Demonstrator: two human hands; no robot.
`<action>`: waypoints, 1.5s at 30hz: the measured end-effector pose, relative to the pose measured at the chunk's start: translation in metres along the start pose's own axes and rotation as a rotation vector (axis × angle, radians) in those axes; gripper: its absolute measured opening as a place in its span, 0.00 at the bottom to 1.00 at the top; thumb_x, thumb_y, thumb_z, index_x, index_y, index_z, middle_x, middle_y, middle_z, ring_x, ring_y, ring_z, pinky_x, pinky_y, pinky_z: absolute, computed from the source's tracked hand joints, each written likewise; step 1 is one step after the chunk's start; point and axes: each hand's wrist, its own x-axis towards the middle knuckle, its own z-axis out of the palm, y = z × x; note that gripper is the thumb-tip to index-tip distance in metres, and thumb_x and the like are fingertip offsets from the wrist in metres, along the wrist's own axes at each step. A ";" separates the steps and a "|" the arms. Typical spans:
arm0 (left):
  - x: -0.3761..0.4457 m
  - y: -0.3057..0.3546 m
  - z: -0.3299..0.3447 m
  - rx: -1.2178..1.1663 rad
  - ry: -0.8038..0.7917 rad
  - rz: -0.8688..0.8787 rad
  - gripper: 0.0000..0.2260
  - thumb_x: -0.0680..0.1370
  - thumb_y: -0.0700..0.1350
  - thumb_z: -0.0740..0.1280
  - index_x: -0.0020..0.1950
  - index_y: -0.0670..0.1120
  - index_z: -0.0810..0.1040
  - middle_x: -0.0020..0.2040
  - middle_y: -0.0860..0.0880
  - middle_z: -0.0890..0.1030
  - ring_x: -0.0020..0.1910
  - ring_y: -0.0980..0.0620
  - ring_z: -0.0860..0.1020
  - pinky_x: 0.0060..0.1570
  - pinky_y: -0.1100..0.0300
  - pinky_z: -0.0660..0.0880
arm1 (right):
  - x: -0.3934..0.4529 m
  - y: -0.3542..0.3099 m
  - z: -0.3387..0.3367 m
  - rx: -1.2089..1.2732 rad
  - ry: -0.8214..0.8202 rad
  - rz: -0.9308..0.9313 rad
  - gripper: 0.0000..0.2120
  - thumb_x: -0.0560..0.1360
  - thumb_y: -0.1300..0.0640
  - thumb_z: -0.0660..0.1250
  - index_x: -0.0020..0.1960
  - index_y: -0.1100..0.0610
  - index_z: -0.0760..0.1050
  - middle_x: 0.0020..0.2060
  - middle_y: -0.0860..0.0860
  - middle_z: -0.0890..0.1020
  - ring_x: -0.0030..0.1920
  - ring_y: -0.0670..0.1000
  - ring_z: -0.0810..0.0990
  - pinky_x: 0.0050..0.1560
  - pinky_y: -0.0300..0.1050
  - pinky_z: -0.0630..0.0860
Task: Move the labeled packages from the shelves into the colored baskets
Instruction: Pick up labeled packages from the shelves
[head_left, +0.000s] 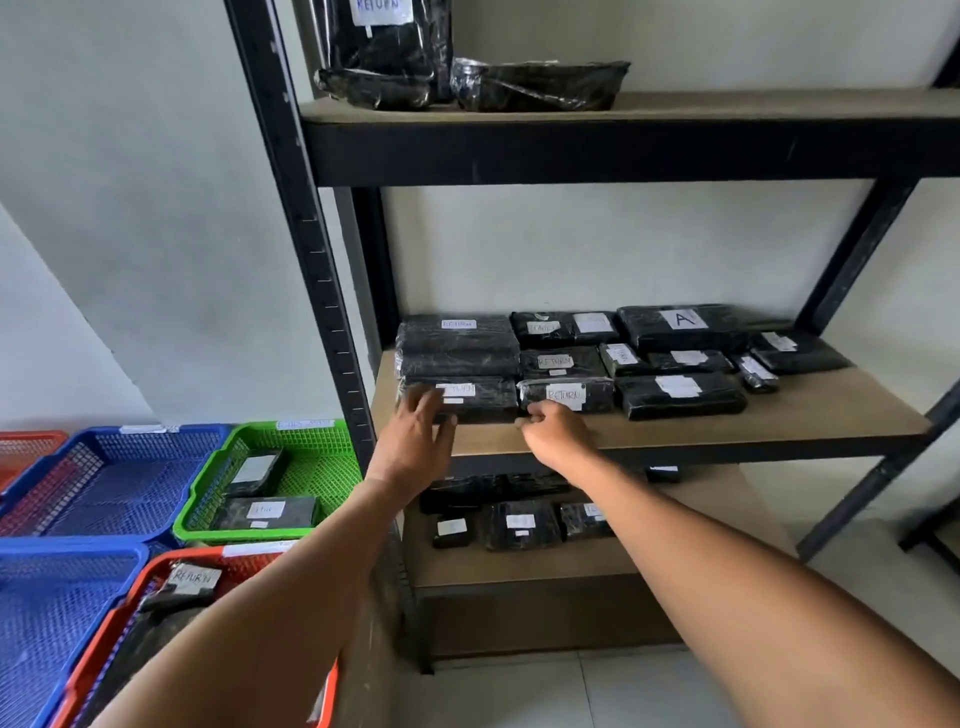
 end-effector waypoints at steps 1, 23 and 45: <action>0.006 0.003 0.003 -0.015 0.023 -0.083 0.18 0.82 0.47 0.64 0.69 0.42 0.72 0.67 0.41 0.72 0.64 0.40 0.73 0.63 0.48 0.73 | 0.003 -0.001 0.000 -0.004 -0.012 -0.001 0.23 0.79 0.48 0.67 0.71 0.56 0.73 0.65 0.53 0.79 0.63 0.55 0.77 0.57 0.43 0.72; 0.058 0.001 0.005 -0.603 0.190 -1.018 0.13 0.80 0.40 0.58 0.64 0.38 0.68 0.62 0.37 0.77 0.56 0.40 0.77 0.52 0.55 0.70 | 0.028 -0.014 0.019 0.381 0.053 0.181 0.15 0.76 0.58 0.69 0.34 0.54 0.67 0.32 0.53 0.74 0.35 0.54 0.74 0.35 0.45 0.71; 0.062 -0.002 -0.006 -1.291 0.226 -0.907 0.13 0.81 0.40 0.62 0.65 0.46 0.77 0.54 0.43 0.84 0.55 0.43 0.82 0.56 0.46 0.81 | 0.027 -0.018 -0.003 0.789 0.140 0.156 0.06 0.77 0.62 0.71 0.49 0.56 0.74 0.46 0.55 0.85 0.37 0.50 0.84 0.38 0.45 0.81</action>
